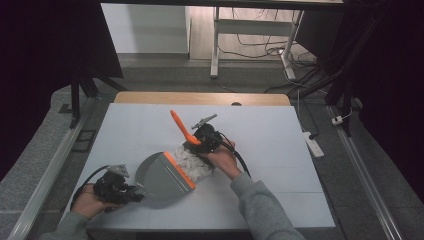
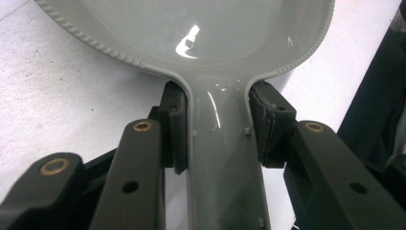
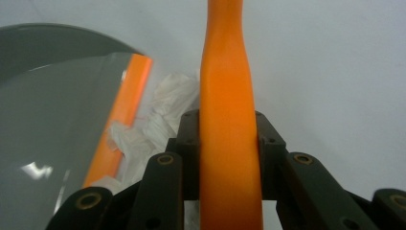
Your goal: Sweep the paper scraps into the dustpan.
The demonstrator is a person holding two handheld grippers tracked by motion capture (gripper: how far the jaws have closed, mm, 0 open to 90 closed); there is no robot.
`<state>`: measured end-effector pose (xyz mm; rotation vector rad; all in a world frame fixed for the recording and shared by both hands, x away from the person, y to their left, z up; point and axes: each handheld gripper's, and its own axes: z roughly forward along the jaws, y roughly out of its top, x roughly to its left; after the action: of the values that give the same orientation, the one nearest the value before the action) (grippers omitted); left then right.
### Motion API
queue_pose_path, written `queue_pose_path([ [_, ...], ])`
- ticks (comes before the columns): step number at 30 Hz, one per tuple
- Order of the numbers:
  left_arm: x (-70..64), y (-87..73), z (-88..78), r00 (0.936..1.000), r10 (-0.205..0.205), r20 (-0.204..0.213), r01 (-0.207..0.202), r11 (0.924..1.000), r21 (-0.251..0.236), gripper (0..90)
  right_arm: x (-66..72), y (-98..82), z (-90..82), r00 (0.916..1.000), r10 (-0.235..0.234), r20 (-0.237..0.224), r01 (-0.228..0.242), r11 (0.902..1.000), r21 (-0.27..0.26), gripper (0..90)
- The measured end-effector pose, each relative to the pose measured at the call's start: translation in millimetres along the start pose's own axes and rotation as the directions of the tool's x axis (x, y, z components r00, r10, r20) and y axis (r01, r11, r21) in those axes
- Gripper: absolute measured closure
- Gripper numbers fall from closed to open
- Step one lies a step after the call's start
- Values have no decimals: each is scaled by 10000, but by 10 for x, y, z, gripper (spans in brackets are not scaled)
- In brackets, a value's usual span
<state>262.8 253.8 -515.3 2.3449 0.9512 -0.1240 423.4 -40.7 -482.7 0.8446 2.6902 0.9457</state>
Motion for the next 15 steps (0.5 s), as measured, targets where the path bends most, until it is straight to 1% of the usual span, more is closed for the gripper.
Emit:
queue_pose_path([
  [3,-1,5,4,10000,-20,17,20,10000,6,621,92,-7,2,9996,-205,-189,205,9998,4,703],
  [6,0,10,8,10000,-34,28,34,10000,12,621,155,-11,3,9980,-315,-552,310,9995,-90,703],
  [8,-1,11,8,10000,-38,27,38,10000,10,621,218,-11,8,9967,-491,-640,487,9988,-78,703],
  [10,-2,13,10,10000,-34,21,34,10000,10,621,269,-10,9,9958,-540,-743,533,9985,-112,703],
  [12,-3,15,11,10000,-38,24,38,10000,6,621,313,-10,8,9936,-643,-929,633,9979,-135,703],
  [15,-1,15,10,10000,-1,3,1,10000,34,621,383,-12,-6,9883,-969,-1175,964,9953,-99,702],
])
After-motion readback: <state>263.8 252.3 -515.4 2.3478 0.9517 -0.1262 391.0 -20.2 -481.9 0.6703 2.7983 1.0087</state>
